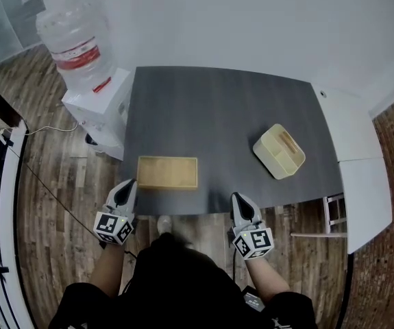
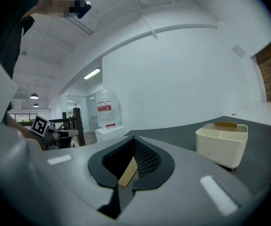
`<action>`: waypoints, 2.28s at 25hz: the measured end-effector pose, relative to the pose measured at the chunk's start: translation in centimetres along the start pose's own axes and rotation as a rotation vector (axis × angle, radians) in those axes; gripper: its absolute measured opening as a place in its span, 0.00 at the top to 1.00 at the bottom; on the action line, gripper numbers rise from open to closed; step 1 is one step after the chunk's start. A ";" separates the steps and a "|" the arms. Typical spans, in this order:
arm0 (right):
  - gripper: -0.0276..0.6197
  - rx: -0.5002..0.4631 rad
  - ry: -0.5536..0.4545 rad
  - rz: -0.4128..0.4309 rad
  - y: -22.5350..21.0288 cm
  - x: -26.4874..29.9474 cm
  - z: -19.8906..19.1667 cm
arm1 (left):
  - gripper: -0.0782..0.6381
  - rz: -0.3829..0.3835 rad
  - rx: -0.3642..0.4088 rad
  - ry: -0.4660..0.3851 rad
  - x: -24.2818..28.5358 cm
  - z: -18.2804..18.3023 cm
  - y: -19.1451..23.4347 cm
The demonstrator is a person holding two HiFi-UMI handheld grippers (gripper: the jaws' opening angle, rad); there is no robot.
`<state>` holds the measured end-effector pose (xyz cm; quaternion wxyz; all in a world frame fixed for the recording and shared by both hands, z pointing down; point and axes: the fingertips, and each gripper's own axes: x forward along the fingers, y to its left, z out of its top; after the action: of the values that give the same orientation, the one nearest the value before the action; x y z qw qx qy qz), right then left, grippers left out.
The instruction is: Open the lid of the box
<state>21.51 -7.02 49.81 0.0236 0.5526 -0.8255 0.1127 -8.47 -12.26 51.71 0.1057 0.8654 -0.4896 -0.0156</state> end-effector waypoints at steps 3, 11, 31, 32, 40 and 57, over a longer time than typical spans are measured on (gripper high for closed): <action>0.95 0.003 0.029 0.016 0.4 2.5 -0.1 | 0.89 0.014 -0.023 0.041 1.3 -1.1 1.9; 0.95 0.019 0.128 0.007 1.0 8.0 -2.7 | 0.89 0.001 -0.075 0.180 3.7 -4.7 4.6; 0.79 0.093 0.377 -0.080 2.2 12.5 -10.0 | 0.77 -0.042 -0.214 0.383 6.1 -9.8 5.8; 0.78 0.101 0.385 -0.081 2.1 12.5 -10.2 | 0.78 -0.035 -0.220 0.384 6.1 -9.8 5.8; 0.79 0.160 0.406 -0.034 2.3 13.4 -11.2 | 0.78 -0.013 -0.254 0.370 5.9 -9.7 5.7; 0.83 0.291 0.491 0.064 2.8 14.1 -11.8 | 0.78 0.049 -0.445 0.413 5.7 -10.2 6.5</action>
<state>12.43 -16.31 63.14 0.1395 0.4799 -0.7874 0.3608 -9.64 -18.65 63.44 0.3904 0.7938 -0.4629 0.0566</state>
